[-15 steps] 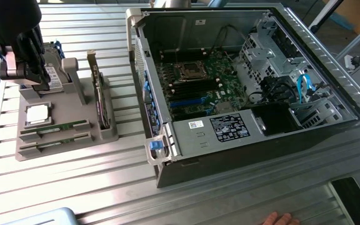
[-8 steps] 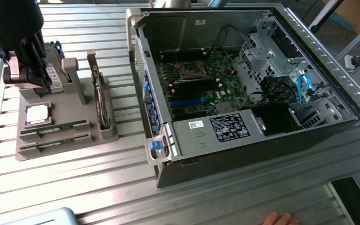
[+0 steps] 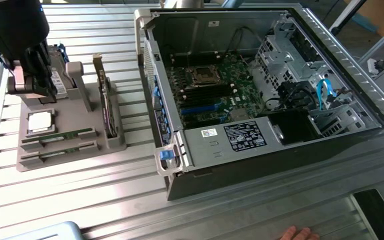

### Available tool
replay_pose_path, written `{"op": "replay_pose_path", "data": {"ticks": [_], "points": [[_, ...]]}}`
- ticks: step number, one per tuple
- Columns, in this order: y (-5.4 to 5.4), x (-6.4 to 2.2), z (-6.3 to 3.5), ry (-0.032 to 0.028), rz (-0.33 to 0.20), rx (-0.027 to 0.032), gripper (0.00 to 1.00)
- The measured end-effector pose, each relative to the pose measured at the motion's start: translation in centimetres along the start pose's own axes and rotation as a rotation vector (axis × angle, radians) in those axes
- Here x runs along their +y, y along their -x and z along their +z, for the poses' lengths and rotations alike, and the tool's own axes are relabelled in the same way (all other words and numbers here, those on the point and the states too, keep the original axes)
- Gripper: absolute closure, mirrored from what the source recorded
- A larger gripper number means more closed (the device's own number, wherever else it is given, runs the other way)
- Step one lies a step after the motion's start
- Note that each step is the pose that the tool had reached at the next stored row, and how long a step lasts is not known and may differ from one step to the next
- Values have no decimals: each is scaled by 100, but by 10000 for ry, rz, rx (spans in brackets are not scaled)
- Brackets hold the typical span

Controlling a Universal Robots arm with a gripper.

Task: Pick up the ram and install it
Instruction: 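Pick up the ram and move it above insertion slot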

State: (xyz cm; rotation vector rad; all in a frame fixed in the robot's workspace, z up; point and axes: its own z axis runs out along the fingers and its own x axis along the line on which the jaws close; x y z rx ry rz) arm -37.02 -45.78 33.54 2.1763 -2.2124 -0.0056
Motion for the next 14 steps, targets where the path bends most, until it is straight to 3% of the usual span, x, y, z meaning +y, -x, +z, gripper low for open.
{"op": "replay_pose_path", "data": {"ticks": [14], "points": [[-15, -5, 156, -3, -142, 4, 76]]}}
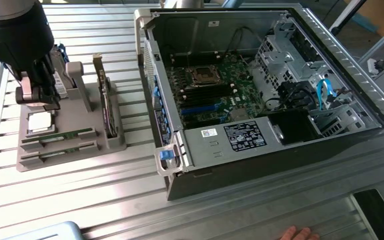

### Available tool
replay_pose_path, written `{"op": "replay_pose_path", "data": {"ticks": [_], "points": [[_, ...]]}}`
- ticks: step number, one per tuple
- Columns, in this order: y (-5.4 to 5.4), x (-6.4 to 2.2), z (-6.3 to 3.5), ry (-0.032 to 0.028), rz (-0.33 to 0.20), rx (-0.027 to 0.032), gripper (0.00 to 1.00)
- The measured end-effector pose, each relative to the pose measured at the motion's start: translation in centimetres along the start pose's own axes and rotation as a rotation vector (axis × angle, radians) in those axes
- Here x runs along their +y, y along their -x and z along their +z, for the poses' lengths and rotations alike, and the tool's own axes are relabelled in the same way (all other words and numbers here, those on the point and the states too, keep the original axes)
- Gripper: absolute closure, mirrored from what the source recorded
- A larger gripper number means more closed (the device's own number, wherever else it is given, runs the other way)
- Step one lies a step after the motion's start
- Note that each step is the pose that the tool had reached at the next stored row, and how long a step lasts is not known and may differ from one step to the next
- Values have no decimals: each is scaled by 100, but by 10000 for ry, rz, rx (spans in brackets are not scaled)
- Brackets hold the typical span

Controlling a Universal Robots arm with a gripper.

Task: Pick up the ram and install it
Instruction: 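Pick up the ram and move it above insertion slot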

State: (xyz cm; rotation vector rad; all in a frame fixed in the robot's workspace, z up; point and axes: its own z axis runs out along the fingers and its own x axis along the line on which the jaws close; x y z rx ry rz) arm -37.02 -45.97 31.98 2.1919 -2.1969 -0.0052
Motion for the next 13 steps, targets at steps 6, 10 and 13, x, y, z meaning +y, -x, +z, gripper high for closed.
{"op": "replay_pose_path", "data": {"ticks": [6, 10, 13], "points": [[-10, -2, 69, -2, -82, 2, 76], [-19, -4, 116, -3, -148, 5, 76], [-25, -4, 145, -5, -188, 5, 76]]}}
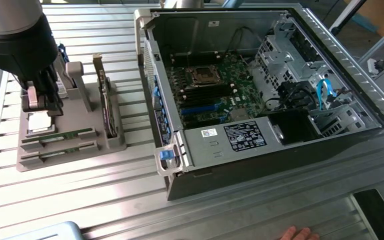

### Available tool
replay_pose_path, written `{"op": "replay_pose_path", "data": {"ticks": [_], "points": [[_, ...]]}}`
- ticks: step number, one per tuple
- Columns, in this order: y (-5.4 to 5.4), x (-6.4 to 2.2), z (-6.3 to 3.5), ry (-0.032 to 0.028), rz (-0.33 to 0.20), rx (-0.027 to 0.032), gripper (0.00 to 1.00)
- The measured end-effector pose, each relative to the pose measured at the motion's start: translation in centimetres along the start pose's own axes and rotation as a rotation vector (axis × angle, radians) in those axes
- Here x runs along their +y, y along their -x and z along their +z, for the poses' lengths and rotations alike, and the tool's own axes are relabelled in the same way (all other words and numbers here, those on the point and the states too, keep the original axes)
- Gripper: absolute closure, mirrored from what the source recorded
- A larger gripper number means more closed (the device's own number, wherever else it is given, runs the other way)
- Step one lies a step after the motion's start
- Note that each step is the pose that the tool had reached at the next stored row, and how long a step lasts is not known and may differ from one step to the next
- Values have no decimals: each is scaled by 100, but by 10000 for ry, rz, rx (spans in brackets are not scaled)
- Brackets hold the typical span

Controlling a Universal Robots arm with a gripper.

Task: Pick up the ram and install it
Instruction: 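Pick up the ram and move it above insertion slot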

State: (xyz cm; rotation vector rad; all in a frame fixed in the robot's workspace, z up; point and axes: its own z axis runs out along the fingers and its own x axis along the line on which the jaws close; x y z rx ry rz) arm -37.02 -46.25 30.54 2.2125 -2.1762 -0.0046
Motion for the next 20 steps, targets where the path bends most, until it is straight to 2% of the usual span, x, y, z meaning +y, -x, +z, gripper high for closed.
{"op": "replay_pose_path", "data": {"ticks": [12, 20], "points": [[-26, -4, 163, -5, -227, 7, 76], [-76, -4, 182, -6, -238, 7, 76]]}}
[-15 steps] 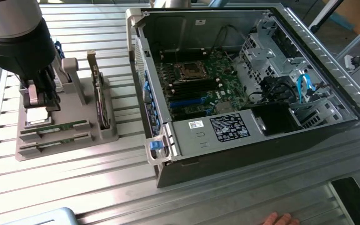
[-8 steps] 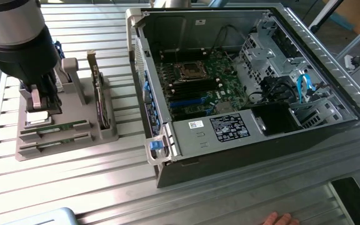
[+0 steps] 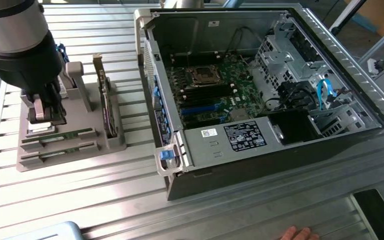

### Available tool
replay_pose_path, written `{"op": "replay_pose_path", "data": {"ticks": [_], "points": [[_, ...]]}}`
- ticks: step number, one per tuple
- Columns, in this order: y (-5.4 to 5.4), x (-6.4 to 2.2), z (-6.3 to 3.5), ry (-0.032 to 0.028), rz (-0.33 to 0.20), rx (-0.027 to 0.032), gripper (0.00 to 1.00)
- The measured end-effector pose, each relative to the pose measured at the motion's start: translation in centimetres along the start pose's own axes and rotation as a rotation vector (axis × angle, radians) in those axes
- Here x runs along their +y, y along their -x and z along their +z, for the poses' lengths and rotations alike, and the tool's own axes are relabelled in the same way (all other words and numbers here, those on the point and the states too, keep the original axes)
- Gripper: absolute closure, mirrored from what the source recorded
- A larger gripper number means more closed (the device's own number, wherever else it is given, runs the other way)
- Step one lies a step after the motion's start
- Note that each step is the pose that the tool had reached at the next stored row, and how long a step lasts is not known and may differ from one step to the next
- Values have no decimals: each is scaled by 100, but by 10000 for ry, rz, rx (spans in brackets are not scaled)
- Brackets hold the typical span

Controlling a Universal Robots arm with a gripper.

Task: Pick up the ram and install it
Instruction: 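Pick up the ram and move it above insertion slot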

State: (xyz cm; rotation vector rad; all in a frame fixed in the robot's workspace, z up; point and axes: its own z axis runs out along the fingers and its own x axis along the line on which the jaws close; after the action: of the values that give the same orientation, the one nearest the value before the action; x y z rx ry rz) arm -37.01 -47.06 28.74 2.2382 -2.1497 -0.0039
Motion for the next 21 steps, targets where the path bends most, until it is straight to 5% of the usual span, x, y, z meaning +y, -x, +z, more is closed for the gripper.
{"op": "replay_pose_path", "data": {"ticks": [21], "points": [[-84, -1, 174, 0, -7, 0, 76]]}}
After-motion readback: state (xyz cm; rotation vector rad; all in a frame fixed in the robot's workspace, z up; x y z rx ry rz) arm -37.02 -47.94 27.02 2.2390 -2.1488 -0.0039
